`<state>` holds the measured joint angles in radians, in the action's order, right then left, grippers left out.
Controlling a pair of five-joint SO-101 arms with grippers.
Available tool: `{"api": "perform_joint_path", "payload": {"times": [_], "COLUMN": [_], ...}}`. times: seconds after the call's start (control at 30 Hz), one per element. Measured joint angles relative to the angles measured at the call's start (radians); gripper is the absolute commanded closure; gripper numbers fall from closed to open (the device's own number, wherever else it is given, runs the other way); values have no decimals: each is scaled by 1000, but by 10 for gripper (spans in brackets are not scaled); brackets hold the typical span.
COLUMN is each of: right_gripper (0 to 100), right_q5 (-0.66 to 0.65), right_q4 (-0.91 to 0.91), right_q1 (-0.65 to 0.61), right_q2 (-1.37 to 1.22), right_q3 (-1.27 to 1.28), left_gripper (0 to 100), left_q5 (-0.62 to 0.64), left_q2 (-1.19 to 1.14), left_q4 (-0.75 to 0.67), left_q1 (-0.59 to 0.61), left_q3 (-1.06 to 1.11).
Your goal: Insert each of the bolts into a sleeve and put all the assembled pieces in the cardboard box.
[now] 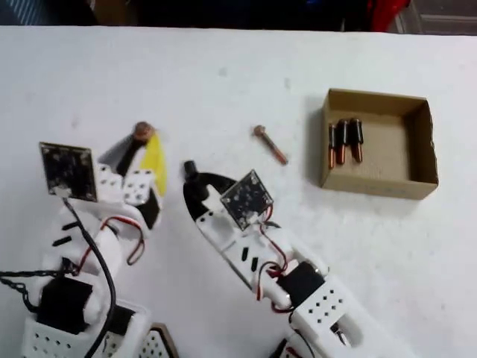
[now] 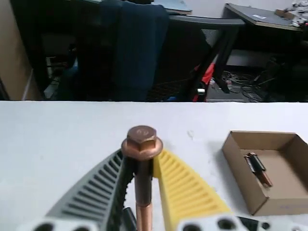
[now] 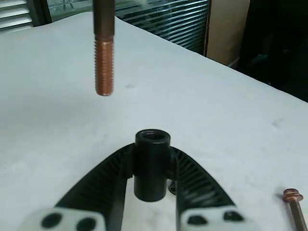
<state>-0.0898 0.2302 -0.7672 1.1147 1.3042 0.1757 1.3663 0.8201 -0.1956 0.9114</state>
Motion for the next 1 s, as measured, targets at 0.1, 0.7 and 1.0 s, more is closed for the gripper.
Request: {"api": "perform_joint_path", "payload": {"times": [0.1,0.7,1.0], "right_gripper": [981,981,982], "right_q5": [0,-52,-58], "right_q4": [0,-40,75], "right_q1": [0,0,9], "right_q2": [5,141,362], "right_q3": [23,112,140], "left_gripper": [977,977,977], "left_q5": [0,3,3], "left_q2": [0,0,0], "left_q4": [-3,-92,-175], "left_q1": [-87,-120,-155], "left_q3": [0,0,0]}}
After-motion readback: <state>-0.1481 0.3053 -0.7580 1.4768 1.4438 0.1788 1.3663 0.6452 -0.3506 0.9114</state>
